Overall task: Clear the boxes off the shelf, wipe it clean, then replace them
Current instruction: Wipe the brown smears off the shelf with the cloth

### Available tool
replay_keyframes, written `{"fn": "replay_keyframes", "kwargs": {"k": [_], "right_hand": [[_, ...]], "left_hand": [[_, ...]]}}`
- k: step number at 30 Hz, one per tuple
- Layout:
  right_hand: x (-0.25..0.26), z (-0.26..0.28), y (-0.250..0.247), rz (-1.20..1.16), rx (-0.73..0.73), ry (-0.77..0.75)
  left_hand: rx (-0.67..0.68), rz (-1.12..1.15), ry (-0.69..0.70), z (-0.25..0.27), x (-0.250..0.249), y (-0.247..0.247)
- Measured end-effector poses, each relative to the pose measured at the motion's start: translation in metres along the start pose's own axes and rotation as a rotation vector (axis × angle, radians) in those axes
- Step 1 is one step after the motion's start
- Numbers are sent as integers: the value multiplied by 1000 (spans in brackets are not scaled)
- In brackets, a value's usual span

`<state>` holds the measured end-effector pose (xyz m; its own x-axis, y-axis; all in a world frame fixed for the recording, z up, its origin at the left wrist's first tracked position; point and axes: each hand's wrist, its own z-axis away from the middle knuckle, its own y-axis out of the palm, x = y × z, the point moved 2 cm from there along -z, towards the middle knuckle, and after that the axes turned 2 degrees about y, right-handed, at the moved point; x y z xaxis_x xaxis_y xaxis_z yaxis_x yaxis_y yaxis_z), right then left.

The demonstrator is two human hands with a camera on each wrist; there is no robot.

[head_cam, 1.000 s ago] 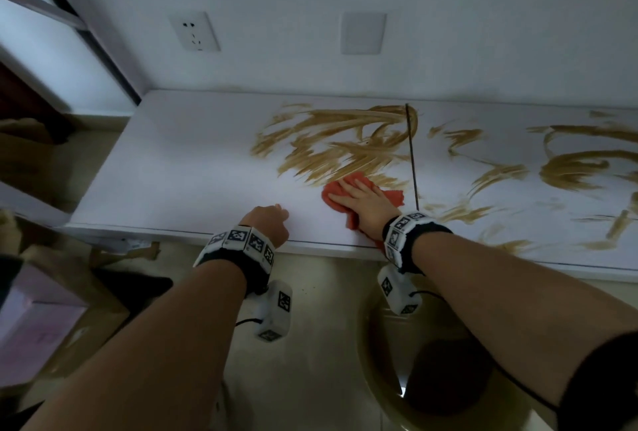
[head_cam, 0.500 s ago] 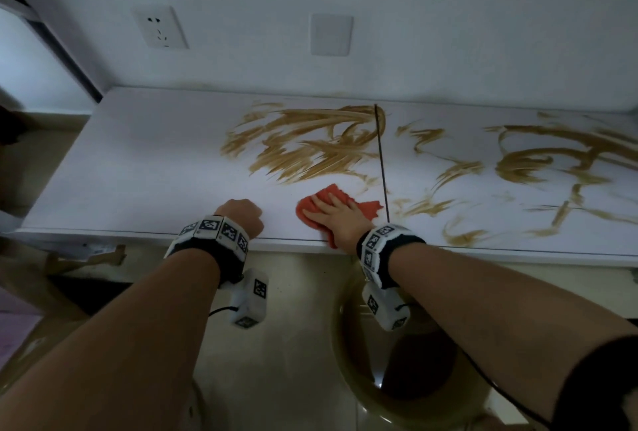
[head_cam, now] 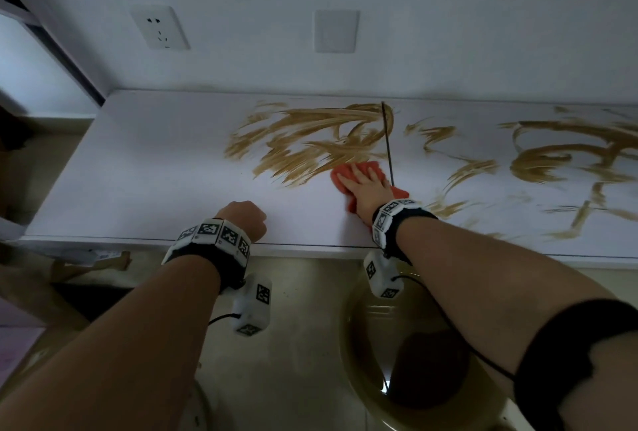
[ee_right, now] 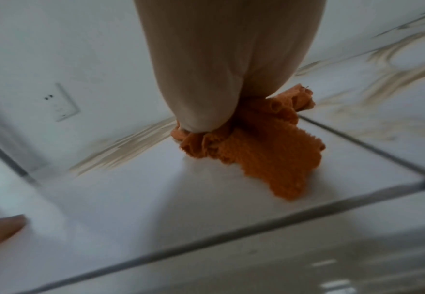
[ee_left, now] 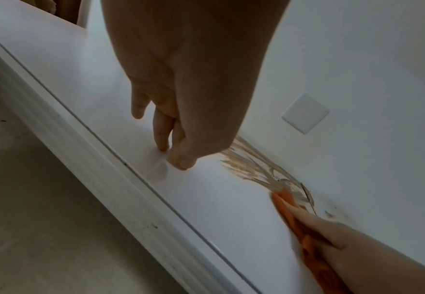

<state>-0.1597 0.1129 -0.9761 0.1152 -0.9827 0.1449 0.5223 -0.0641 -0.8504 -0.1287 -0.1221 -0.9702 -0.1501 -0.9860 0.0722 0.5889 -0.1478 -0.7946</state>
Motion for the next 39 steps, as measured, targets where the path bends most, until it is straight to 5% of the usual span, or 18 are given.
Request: {"fn": "replay_keyframes", "kwargs": {"k": [7,14,19,30,39], "right_hand": [[-22,22,22,-9,-64,125],[34,17,37,129,5,-205],[40,-3,24,178,4,-304],[-9,0,15,72,-34,14],[75,11,29,232,121,-322]], "left_hand": [[-5,-15,-2,5,-4,-1],[16,23,-18,10,-6,-1],[20,1,8,12,-4,-1],[53,-16,47,15,1,-10],[-4,137,60,31,1,-6]]}}
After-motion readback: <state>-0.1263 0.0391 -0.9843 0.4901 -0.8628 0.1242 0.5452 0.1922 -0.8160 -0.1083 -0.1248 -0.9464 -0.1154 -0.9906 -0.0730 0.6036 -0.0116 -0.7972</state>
